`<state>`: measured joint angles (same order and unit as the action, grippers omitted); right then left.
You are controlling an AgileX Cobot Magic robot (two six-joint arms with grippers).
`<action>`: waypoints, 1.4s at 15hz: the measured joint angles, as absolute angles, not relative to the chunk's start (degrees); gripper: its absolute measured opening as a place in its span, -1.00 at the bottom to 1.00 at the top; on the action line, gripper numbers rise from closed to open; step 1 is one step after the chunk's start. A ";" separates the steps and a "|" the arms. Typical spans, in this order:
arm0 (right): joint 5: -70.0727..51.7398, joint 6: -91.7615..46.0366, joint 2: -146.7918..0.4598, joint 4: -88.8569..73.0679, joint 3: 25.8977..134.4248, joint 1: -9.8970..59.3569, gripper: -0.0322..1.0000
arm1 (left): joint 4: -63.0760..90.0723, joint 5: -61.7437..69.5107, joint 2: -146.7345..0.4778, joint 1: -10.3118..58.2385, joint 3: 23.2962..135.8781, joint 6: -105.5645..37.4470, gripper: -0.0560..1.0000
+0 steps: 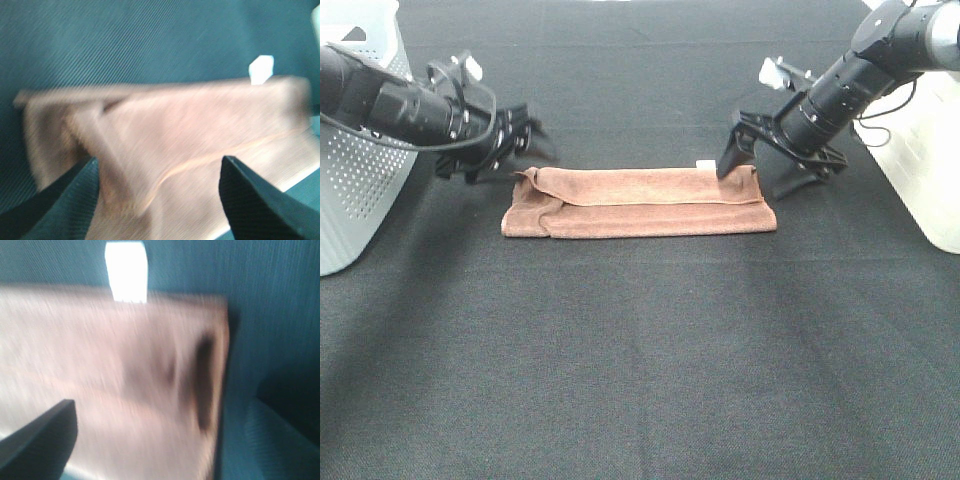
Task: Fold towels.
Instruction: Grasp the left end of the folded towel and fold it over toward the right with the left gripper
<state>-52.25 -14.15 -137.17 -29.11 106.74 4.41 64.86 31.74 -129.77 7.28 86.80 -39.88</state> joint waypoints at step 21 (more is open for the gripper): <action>-54.09 -12.20 -137.17 -25.78 106.80 4.41 0.74 | 44.35 29.45 -132.35 11.29 90.87 -18.51 -0.84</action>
